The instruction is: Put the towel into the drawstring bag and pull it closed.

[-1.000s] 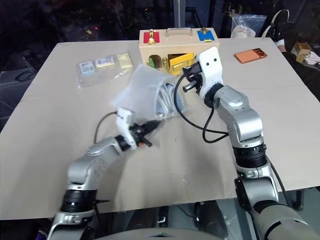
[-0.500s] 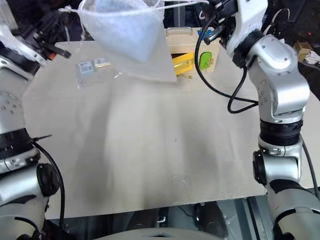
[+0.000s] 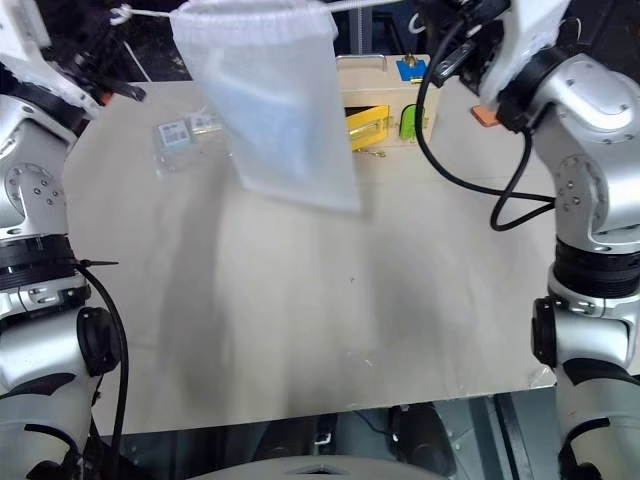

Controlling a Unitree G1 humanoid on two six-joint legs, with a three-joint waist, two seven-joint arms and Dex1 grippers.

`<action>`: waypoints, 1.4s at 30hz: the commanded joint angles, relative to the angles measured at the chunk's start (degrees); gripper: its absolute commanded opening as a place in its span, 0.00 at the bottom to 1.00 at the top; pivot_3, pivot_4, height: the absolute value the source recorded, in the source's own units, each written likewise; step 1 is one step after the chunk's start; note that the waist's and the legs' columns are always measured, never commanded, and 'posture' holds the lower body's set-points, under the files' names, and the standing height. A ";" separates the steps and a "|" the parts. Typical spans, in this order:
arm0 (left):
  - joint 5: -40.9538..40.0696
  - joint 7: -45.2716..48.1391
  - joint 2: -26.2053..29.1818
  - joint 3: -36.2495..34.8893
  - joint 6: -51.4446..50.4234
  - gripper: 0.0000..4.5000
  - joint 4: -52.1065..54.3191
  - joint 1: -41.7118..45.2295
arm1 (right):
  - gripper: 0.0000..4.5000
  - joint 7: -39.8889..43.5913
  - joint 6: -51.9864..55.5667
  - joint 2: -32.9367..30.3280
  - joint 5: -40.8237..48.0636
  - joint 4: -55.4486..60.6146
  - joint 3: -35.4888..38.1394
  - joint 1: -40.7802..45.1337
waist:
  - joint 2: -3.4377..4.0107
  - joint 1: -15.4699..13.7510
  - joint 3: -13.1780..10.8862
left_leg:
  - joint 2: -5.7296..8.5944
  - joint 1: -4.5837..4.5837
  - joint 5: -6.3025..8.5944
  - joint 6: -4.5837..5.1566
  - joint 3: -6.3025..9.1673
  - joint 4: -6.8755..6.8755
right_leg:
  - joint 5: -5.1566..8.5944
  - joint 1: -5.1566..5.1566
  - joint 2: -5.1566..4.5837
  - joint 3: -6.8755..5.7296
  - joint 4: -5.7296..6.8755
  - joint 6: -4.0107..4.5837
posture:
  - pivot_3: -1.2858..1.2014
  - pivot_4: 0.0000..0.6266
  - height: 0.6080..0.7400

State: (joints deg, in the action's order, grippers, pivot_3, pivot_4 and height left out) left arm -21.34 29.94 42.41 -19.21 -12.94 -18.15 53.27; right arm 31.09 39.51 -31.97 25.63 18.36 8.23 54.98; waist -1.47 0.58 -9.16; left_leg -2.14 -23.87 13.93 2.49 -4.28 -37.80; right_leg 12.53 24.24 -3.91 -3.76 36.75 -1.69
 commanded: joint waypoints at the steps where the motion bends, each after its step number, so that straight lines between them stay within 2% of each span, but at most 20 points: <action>1: 0.22 -2.39 0.16 -2.03 1.78 0.01 -1.88 2.45 | 0.00 -2.24 0.72 -1.08 3.34 0.61 5.17 7.19 | 0.05 0.16 -0.07 | 0.00 -0.01 0.00 0.00 -0.02 0.00 | -0.01 0.01 -0.01 0.01 0.02 -0.01 | 0.52 0.24 1.00; 4: 2.63 -2.38 -0.12 -0.56 3.47 0.01 -3.45 -0.26 | 0.00 -0.14 -2.72 -4.29 -2.55 -2.05 0.04 -0.62 | -0.18 0.01 0.06 | 0.00 -0.07 0.00 0.00 -0.11 -0.03 | -0.01 0.15 -0.04 0.04 0.10 -0.01 | 0.52 0.24 1.00; 7: 5.85 -4.23 1.13 -0.39 6.95 0.01 -6.96 -0.41 | 0.00 -2.62 -5.16 -6.26 -6.43 -6.02 0.48 -3.18 | -0.37 0.04 0.06 | -0.04 0.03 0.00 0.00 -0.08 0.01 | 0.00 -0.06 -0.04 -0.09 -0.01 -0.01 | 0.52 0.24 1.00; 14: 14.86 -19.14 6.67 -1.30 10.01 0.01 -20.65 -1.54 | 0.00 -16.05 -9.42 -10.87 -16.94 -17.80 6.16 -4.75 | -0.30 0.10 -0.13 | -0.04 -0.03 -0.01 0.02 -0.31 -0.07 | -0.01 0.18 -0.08 0.11 0.12 -0.02 | 0.52 0.24 1.00; 21: 13.60 -26.14 7.99 -3.90 9.95 0.01 -26.48 -1.80 | 0.00 -24.08 -13.85 -15.67 -20.78 -23.86 11.50 -6.03 | -0.30 0.00 -0.13 | -0.03 -0.13 -0.01 0.00 -0.53 0.07 | -0.01 0.32 -0.15 0.15 0.06 -0.03 | 0.52 0.24 1.00; 28: 13.51 -23.71 9.50 -1.93 17.47 0.01 -31.19 4.51 | 0.00 -25.06 -17.89 -19.11 -20.67 -26.92 10.77 -2.92 | -0.31 0.08 -0.13 | -0.04 -0.12 -0.01 0.00 -0.82 0.06 | -0.01 0.34 -0.14 0.14 0.07 -0.03 | 0.52 0.24 1.00; 31: 8.14 -15.09 6.01 -2.50 19.29 0.01 -28.75 6.82 | 0.00 -18.46 -18.05 -17.08 -13.61 -24.64 10.83 -1.75 | -0.31 0.05 -0.13 | -0.04 -0.11 -0.01 0.00 -0.88 0.03 | -0.01 0.34 -0.14 0.16 0.09 -0.03 | 0.52 0.24 1.00; 34: 2.75 -2.74 2.44 -0.42 15.97 0.01 -20.38 2.11 | 0.00 -9.38 -7.37 -12.66 3.54 -13.33 14.03 -6.22 | -0.31 0.05 -0.09 | -0.05 -0.10 -0.01 -0.01 -0.93 0.03 | -0.02 0.31 -0.14 0.17 0.08 -0.04 | 0.52 0.24 1.00; 36: -0.44 3.10 0.62 0.90 11.65 0.01 -12.79 -3.61 | 0.00 -2.59 -2.26 -11.96 12.63 -4.11 15.14 -14.30 | -0.30 0.00 -0.07 | -0.12 -0.01 -0.02 -0.02 -0.93 0.00 | 0.00 0.18 -0.13 0.13 0.09 -0.06 | 0.52 0.24 1.00; 39: -5.12 6.94 -2.25 2.30 2.50 0.01 -1.00 -13.31 | 0.00 4.82 4.84 -11.82 26.33 9.00 15.28 -28.81 | -0.30 -0.04 -0.08 | -0.19 -0.06 -0.01 -0.01 -0.78 0.03 | 0.01 0.11 -0.14 0.03 0.06 -0.07 | 0.52 0.24 1.00; 42: -6.86 9.03 -3.89 5.00 -4.01 0.01 9.21 -23.37 | 0.00 8.60 7.97 -15.01 24.25 16.74 7.55 -43.04 | -0.31 0.10 -0.09 | -0.18 -0.03 0.02 0.04 -0.64 -0.05 | 0.01 0.08 -0.15 0.09 0.07 -0.07 | 0.52 0.24 1.00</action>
State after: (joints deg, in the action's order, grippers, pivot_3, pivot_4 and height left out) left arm -26.12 37.27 37.90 -14.65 -13.72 -16.77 32.16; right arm 36.81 46.04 -44.24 49.93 29.69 18.24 15.67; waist -1.78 0.68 -9.25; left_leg -2.32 -23.88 14.00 2.61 -4.92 -37.88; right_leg 12.54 24.31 -4.06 -3.63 36.82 -1.76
